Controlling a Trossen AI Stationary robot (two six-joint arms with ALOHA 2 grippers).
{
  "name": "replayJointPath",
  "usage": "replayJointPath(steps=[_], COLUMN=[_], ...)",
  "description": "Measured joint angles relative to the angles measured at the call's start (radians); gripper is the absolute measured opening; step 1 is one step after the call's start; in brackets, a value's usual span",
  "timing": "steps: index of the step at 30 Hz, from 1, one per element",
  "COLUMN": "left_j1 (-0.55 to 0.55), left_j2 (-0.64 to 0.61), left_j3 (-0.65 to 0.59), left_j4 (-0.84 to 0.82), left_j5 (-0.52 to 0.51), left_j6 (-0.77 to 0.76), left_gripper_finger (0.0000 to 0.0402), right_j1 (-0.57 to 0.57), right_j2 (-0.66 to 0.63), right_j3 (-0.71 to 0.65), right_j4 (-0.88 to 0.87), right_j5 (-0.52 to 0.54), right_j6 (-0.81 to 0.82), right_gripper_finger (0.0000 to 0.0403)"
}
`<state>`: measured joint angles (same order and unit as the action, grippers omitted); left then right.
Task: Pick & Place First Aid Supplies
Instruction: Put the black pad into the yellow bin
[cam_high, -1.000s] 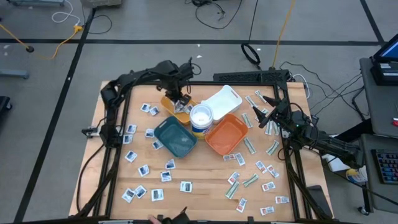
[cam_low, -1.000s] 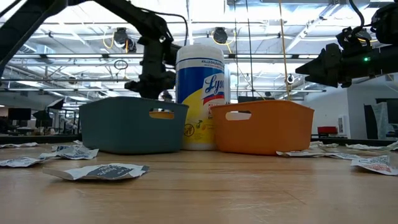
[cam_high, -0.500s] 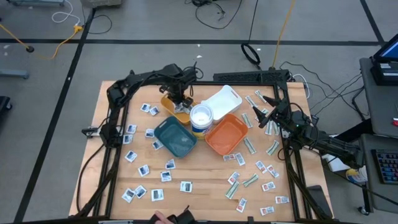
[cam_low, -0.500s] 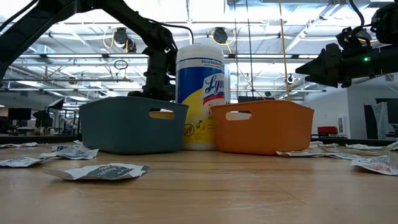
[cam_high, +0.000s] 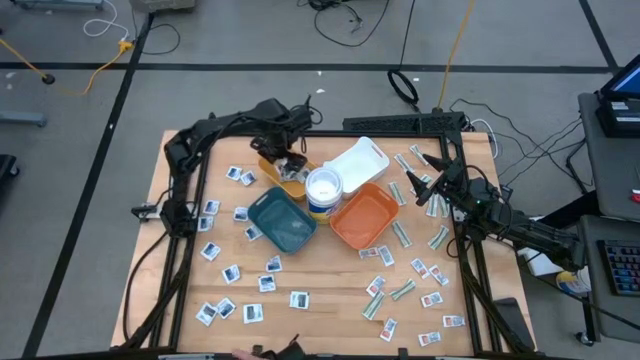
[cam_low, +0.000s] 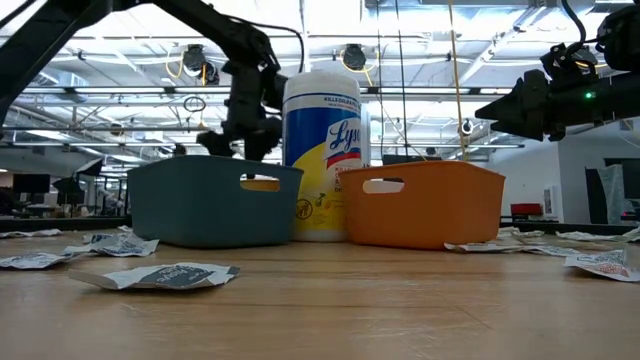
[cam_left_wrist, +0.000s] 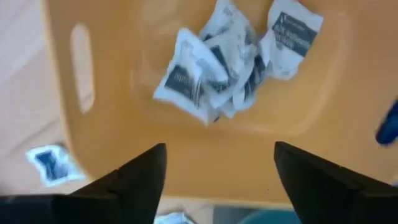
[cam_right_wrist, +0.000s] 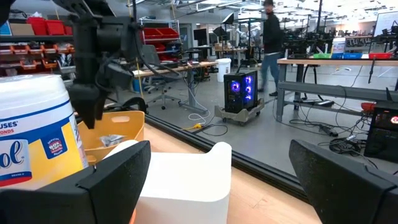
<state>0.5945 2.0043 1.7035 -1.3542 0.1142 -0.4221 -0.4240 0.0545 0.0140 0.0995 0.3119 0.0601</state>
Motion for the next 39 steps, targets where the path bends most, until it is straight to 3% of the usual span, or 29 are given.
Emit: replayJointPath(steps=[5,12,20,32,39], left_j1=[-0.009,-0.033,-0.167,-0.557,-0.856], left_j2=[-0.073,-0.134,-0.15,-0.302,-0.355], left_j3=[0.0,0.0,-0.004,-0.172,-0.246], left_j4=[-0.073,-0.092,-0.107,-0.102,-0.098], left_j5=[-0.011,-0.031,-0.048,-0.024,0.073], left_j6=[-0.007,-0.018,-0.062,-0.112,-0.141], left_gripper_finger=[0.033,0.0333,0.0333,0.0333,0.0333], right_j1=[0.0,0.0,0.0,0.0,0.0], right_j2=[0.0,0.0,0.0,0.0,0.0], right_j3=[0.0,0.0,0.0,0.0,0.0], right_j4=[0.0,0.0,0.0,0.0,0.0], right_j5=[0.0,0.0,0.0,0.0,0.0], right_j6=[0.0,0.0,0.0,0.0,0.0], right_gripper_finger=[0.0377,0.0377,0.0377,0.0377,0.0377])
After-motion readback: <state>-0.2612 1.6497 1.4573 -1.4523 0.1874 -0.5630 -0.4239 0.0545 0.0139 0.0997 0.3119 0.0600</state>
